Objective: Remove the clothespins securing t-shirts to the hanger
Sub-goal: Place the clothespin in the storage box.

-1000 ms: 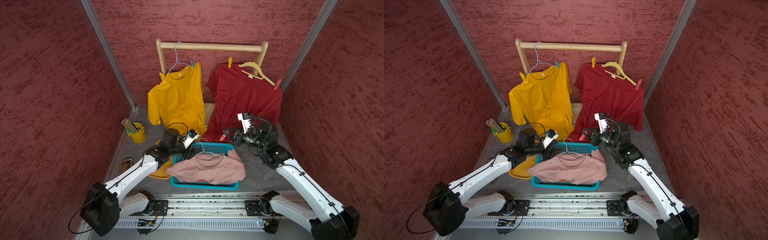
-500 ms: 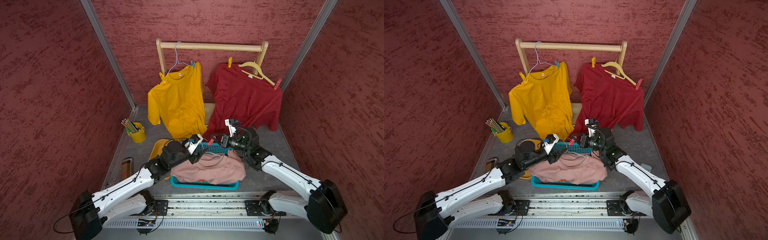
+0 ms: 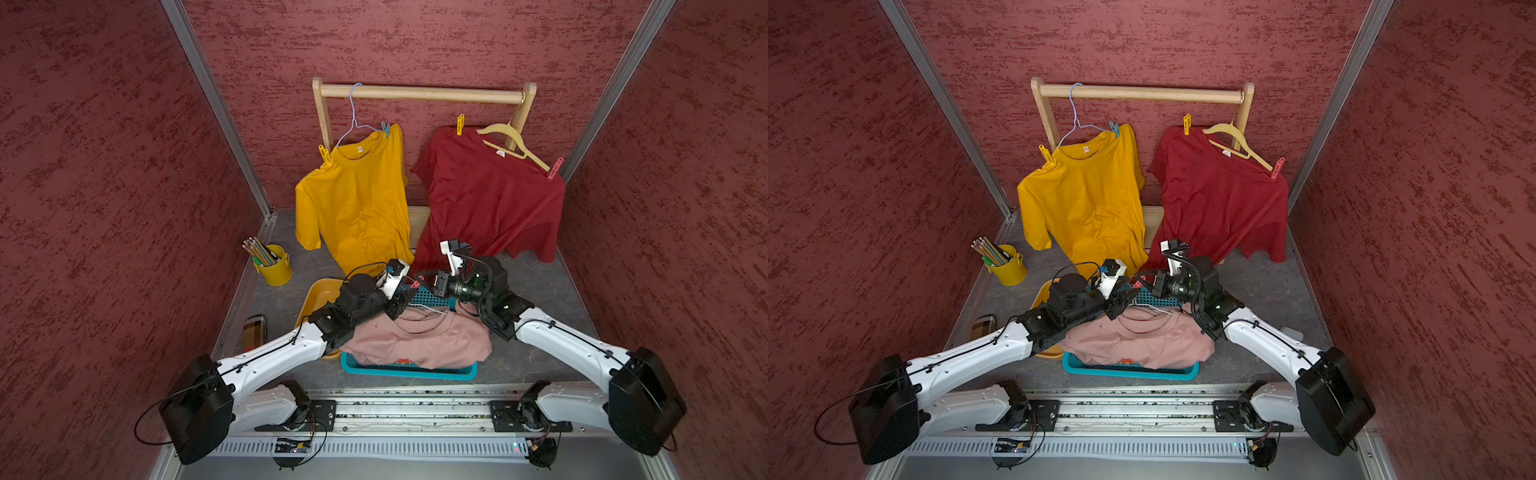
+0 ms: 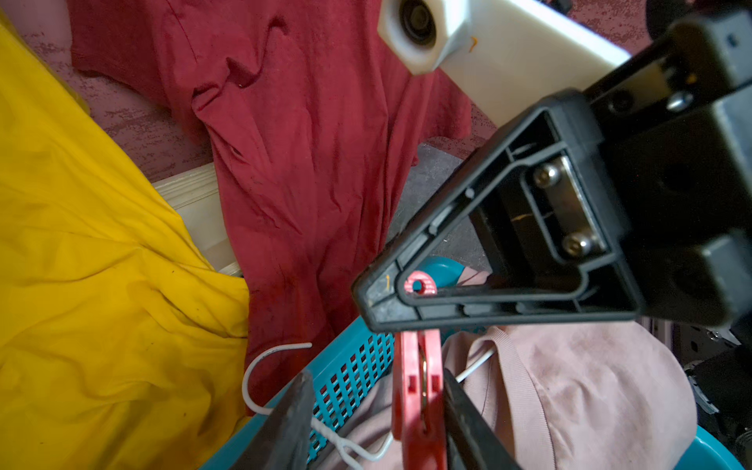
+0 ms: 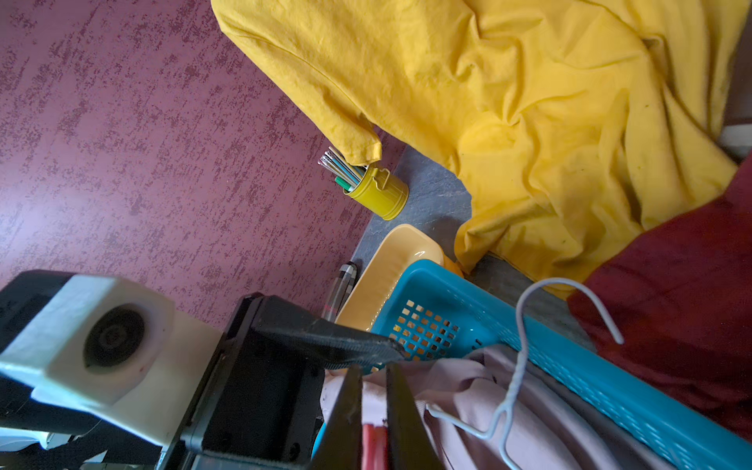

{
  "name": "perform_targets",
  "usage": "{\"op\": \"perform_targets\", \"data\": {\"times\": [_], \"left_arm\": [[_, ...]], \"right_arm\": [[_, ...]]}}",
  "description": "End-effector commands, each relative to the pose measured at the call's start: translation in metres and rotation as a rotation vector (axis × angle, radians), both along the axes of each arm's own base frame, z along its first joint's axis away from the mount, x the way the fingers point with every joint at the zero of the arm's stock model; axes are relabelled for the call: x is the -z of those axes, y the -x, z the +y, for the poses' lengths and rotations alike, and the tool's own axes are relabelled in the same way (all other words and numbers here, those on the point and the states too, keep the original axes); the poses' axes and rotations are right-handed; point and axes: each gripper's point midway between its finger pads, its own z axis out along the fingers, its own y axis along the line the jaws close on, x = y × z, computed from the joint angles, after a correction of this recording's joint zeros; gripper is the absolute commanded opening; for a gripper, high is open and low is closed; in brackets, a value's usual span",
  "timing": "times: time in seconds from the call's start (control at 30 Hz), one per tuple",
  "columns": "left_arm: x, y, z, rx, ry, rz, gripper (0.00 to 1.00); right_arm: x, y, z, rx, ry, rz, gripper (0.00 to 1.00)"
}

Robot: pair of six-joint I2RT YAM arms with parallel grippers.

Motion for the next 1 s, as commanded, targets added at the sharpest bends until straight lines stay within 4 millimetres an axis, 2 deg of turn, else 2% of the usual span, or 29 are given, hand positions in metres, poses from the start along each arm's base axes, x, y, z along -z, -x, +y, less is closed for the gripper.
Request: {"op": "perform_targets", "data": {"times": [0.0, 0.1, 0.2, 0.27, 0.33, 0.37, 0.43, 0.5, 0.6, 0.73, 0.83, 0.9, 0.97], "left_arm": [[-0.014, -0.007, -0.003, -0.005, 0.038, -0.017, 0.45], [-0.011, -0.008, -0.007, 0.008, 0.036, 0.0, 0.4], [-0.006, -0.009, -0.01, 0.015, 0.019, 0.02, 0.31], [-0.004, -0.009, -0.01, 0.011, 0.005, 0.029, 0.2], [-0.004, -0.011, -0.006, -0.007, -0.007, 0.031, 0.07], [-0.003, -0.011, -0.003, -0.02, -0.013, 0.032, 0.03], [-0.002, -0.011, 0.004, -0.047, -0.026, 0.033, 0.02], [0.0, -0.012, 0.016, -0.094, -0.042, 0.043, 0.02], [0.003, -0.015, 0.047, -0.211, -0.056, 0.082, 0.02], [0.01, -0.016, 0.113, -0.434, -0.05, 0.174, 0.02], [0.028, -0.012, 0.17, -0.625, -0.026, 0.26, 0.02], [0.043, -0.006, 0.201, -0.73, 0.01, 0.331, 0.02], [0.06, 0.001, 0.223, -0.809, 0.062, 0.416, 0.05]], "right_arm": [[-0.024, 0.002, 0.009, -0.031, -0.05, -0.043, 0.14], [-0.021, 0.003, 0.015, -0.05, -0.06, -0.03, 0.14], [-0.02, 0.005, 0.021, -0.073, -0.079, -0.015, 0.16], [-0.019, 0.004, 0.023, -0.075, -0.083, -0.01, 0.19], [-0.021, 0.002, 0.023, -0.067, -0.083, -0.013, 0.27], [-0.021, 0.001, 0.023, -0.059, -0.078, -0.015, 0.36], [-0.022, -0.003, 0.021, -0.035, -0.056, -0.022, 0.49], [-0.021, -0.011, 0.015, 0.017, -0.018, -0.026, 0.56], [-0.023, -0.02, 0.003, 0.098, 0.035, -0.052, 0.63], [-0.004, -0.033, -0.01, 0.174, 0.187, -0.039, 0.66], [0.019, -0.037, -0.003, 0.133, 0.278, 0.014, 0.64], [0.033, -0.037, 0.004, 0.095, 0.298, 0.053, 0.62], [0.042, -0.037, 0.008, 0.082, 0.295, 0.079, 0.6]]}}
